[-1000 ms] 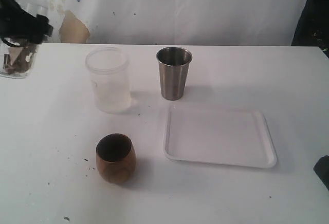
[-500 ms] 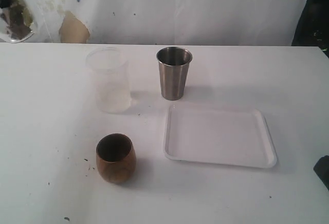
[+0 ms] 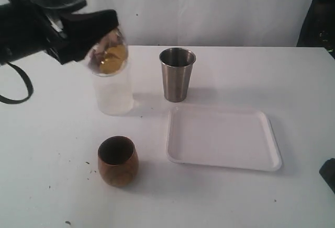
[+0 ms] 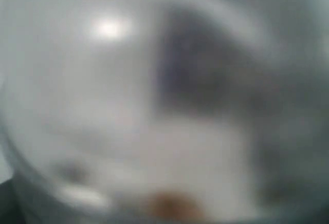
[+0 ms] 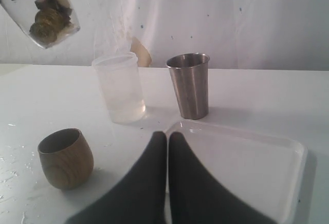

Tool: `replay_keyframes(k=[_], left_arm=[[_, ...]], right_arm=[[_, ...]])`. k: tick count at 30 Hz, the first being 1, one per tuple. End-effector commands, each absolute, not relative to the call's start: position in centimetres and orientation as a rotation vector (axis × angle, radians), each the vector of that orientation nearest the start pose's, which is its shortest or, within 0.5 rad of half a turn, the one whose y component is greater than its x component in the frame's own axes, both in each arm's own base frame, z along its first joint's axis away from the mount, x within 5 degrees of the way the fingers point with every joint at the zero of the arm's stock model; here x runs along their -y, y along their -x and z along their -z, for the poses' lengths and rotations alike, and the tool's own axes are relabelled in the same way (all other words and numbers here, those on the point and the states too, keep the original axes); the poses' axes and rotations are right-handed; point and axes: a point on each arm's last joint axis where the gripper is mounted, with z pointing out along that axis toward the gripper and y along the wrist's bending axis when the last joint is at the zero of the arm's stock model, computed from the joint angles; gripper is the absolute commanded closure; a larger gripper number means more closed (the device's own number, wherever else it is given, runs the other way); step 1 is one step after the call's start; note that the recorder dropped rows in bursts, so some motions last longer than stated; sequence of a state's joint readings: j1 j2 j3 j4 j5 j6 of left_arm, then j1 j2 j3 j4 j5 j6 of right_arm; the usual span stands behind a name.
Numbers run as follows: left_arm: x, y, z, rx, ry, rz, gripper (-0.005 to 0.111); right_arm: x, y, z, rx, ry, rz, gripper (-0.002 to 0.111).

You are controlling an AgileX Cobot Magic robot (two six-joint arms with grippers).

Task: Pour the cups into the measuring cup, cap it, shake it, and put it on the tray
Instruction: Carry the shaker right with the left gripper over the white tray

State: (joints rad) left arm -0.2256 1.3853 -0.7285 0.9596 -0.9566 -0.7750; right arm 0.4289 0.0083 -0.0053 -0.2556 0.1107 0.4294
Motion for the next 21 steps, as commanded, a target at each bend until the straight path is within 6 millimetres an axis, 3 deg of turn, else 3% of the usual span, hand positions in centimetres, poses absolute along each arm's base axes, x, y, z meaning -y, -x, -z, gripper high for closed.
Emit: replay_keyframes(k=[1, 8, 13, 21], left_arm=[[16.4, -24.9, -29.4, -1.365, -0.837, 0.818, 0.107], [22.0, -26.5, -26.9, -1.402, -0.915, 0.934, 0.107], [26.0, -28.5, -23.9, -1.413, -0.97, 1.007, 0.107], [29.2, -31.2, -19.8, -1.457, -1.004, 1.022, 0.107]], right_arm=[[-2.1, -5.3, -20.3, -1.598, 0.195, -0.437, 0.107], [-2.1, -5.3, -20.3, -1.598, 0.195, -0.437, 0.107], [-2.1, -5.3, -20.3, -1.598, 0.195, -0.437, 0.107], [-2.1, -5.3, -20.3, -1.598, 0.195, -0.437, 0.107]])
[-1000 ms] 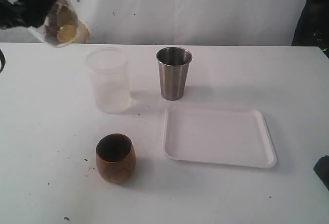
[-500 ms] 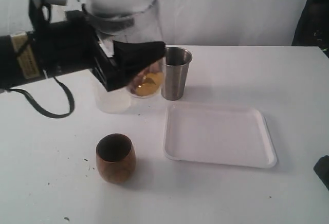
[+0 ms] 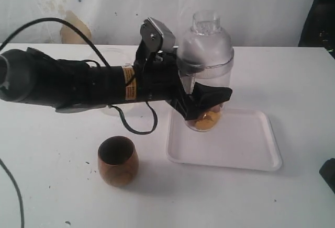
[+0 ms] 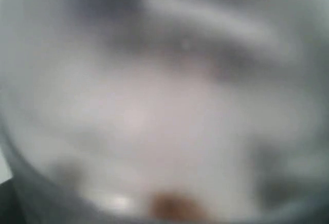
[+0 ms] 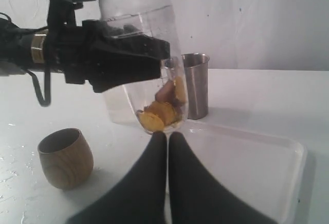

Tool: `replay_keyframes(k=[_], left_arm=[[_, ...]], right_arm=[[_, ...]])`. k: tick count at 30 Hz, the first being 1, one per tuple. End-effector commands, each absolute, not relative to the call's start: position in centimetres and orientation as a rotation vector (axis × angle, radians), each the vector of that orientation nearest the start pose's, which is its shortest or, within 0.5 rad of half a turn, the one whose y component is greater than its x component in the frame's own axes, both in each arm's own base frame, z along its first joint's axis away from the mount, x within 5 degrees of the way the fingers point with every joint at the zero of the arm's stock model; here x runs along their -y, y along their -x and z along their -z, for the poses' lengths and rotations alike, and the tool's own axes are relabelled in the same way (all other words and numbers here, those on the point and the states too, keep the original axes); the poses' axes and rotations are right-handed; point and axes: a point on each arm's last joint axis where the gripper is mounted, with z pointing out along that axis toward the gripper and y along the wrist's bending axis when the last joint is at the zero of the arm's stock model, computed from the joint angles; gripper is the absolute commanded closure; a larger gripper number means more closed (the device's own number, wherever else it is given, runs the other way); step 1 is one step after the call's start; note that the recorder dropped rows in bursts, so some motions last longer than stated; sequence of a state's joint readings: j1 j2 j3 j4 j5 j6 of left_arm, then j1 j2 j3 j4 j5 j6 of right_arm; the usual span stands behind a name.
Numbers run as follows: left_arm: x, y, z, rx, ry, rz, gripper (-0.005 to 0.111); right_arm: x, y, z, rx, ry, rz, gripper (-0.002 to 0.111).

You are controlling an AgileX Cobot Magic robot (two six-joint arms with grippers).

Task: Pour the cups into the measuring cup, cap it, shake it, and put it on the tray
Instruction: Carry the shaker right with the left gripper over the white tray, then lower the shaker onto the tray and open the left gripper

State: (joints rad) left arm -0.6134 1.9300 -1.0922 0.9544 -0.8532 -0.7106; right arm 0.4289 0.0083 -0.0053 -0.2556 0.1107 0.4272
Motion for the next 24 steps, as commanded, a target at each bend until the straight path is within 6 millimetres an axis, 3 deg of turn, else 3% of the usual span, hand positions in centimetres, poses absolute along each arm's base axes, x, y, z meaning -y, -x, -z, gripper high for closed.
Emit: replay_keyframes(k=[1, 6, 16, 24], left_arm=[[29.4, -31.4, -19.5, -1.458, -1.004, 1.022, 0.107], [30.6, -32.8, -16.2, -1.478, -1.011, 1.062, 0.107], [33.2, -32.5, -13.2, -1.363, -1.171, 1.002, 0.106], [33.2, -32.4, -13.2, -1.355, -1.181, 1.006, 0.054]], right_arm=[[-2.1, -5.3, -20.3, -1.598, 0.195, -0.437, 0.107], [-2.1, -5.3, -20.3, -1.598, 0.195, -0.437, 0.107], [-2.1, -5.3, -20.3, -1.598, 0.195, -0.437, 0.107], [-2.1, -5.3, -20.3, -1.598, 0.195, -0.437, 0.107]])
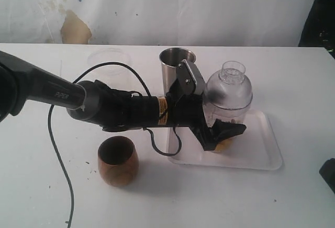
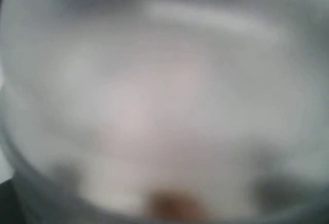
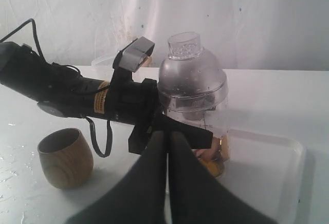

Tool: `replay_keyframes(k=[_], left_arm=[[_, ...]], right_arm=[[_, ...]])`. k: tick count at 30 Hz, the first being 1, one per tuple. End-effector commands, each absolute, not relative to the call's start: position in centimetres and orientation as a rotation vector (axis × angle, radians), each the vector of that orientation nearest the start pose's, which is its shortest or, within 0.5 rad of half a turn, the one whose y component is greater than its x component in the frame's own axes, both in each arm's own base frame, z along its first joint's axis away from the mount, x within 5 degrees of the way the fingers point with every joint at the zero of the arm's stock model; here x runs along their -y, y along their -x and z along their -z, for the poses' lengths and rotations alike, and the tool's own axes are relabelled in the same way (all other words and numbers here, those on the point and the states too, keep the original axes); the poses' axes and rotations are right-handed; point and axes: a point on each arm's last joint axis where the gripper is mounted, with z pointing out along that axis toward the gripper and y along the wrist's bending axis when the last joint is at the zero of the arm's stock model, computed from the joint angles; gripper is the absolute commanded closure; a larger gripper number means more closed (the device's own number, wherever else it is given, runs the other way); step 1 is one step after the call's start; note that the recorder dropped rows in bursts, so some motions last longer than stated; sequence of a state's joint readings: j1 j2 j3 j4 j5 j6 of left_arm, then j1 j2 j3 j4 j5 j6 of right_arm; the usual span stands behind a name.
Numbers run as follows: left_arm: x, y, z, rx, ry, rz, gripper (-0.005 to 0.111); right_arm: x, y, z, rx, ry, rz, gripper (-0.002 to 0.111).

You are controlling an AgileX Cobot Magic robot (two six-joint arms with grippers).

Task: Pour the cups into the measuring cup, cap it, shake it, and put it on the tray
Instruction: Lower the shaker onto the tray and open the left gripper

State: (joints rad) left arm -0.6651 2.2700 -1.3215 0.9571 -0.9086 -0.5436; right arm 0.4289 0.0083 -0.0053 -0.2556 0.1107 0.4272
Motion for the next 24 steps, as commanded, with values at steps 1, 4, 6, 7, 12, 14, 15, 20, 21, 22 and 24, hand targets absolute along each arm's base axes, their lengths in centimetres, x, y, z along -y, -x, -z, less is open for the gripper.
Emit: replay_keyframes(k=[1, 4, 6, 7, 12, 14, 15, 20, 21, 22, 24], left_arm=[[33.2, -32.4, -13.2, -1.355, -1.181, 1.006, 0.047], [33.3, -32.3, -13.3, -1.358, -1.172, 1.022, 0.033], [33.3, -32.3, -13.3, -1.373, -1.152, 1.052, 0.027], [33.3, -32.2, -13.4, -1.376, -1.145, 1.063, 0.024], [33.2, -32.1, -13.4, -1.401, -1.145, 1.091, 0.011], [33.2, -32.0, -13.4, -1.411, -1.148, 1.103, 0.005], [33.2, -32.0, -13.4, -1.413, -1.155, 1.104, 0.003], [32.7, -32.1, -13.3, -1.49, -1.182, 1.099, 0.002], [32.5, -32.3, -13.5, -1.523, -1.196, 1.082, 0.002], [32.4, -32.3, -13.7, -1.548, -1.205, 1.073, 0.002], [31.9, -32.4, -14.1, -1.612, -1.217, 1.059, 0.002]], right_arm=[[-2.1, -5.3, -20.3, -1.598, 0.195, -0.437, 0.107], [-2.1, -5.3, -20.3, -1.598, 0.195, -0.437, 0.107], [-2.1, -5.3, -20.3, -1.598, 0.195, -0.437, 0.107], [-2.1, -5.3, -20.3, -1.598, 0.195, -0.437, 0.107], [-2.1, -5.3, -20.3, -1.598, 0.195, -0.437, 0.107], [-2.1, -5.3, -20.3, -1.598, 0.195, -0.437, 0.107], [-2.1, -5.3, -20.3, -1.598, 0.195, -0.437, 0.107], [-2.1, -5.3, -20.3, -1.598, 0.195, -0.437, 0.107], [-2.1, -5.3, -20.3, -1.598, 0.195, -0.437, 0.107], [-2.1, -5.3, -20.3, -1.598, 0.195, -0.437, 0.107], [-2.1, -5.3, -20.3, -1.598, 0.195, -0.437, 0.107]])
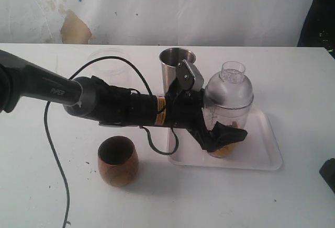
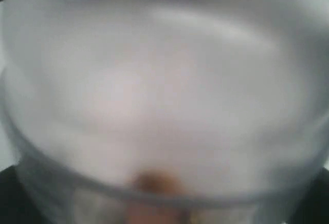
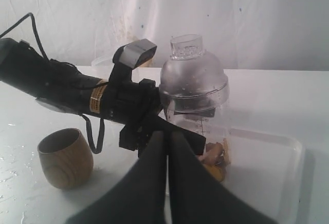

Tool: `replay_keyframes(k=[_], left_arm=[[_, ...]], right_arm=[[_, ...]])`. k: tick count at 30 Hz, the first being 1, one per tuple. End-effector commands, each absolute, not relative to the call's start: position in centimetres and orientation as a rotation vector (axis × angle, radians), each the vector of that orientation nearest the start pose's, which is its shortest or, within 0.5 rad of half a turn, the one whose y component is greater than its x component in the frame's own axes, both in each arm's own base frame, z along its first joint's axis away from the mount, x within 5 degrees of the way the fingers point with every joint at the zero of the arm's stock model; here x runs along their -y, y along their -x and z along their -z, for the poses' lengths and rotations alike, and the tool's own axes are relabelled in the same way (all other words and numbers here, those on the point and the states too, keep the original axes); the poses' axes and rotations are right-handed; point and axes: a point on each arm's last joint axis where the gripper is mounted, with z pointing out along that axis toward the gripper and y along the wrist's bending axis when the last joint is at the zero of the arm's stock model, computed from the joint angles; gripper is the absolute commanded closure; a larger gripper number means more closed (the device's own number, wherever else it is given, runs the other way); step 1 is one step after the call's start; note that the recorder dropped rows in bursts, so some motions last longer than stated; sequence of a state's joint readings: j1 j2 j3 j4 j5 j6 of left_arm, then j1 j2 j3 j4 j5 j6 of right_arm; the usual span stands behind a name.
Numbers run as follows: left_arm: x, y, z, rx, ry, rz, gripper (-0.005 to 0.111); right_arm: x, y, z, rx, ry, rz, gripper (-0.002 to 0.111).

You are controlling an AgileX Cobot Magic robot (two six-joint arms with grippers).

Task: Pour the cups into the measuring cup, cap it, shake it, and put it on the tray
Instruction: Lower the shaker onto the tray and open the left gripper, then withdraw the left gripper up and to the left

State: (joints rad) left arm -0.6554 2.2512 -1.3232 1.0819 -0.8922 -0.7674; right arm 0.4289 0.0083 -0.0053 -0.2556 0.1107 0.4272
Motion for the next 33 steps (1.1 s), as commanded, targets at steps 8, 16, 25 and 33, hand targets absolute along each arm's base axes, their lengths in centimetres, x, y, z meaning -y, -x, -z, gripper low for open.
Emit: replay_keyframes(k=[8, 16, 25, 33], left_arm=[[30.0, -32.8, -15.5, -1.768, -1.248, 1.039, 0.002], [27.9, -32.3, -17.4, -1.967, -1.26, 1.036, 0.002], [24.1, -30.3, -20.6, -1.998, -1.158, 0.99, 0.004], [16.8, -29.2, -23.2, -2.133, -0.831, 1.081, 0.062]], right_arm=[[-2.1, -5.3, -20.4, -1.596, 0.195, -0.438, 0.107], [-2.1, -5.3, -20.4, -1.596, 0.195, -0.438, 0.107], [-2.1, -5.3, -20.4, -1.596, 0.195, -0.438, 0.107], [-2.1, -5.3, -20.3, -1.598, 0.195, -0.437, 0.107]])
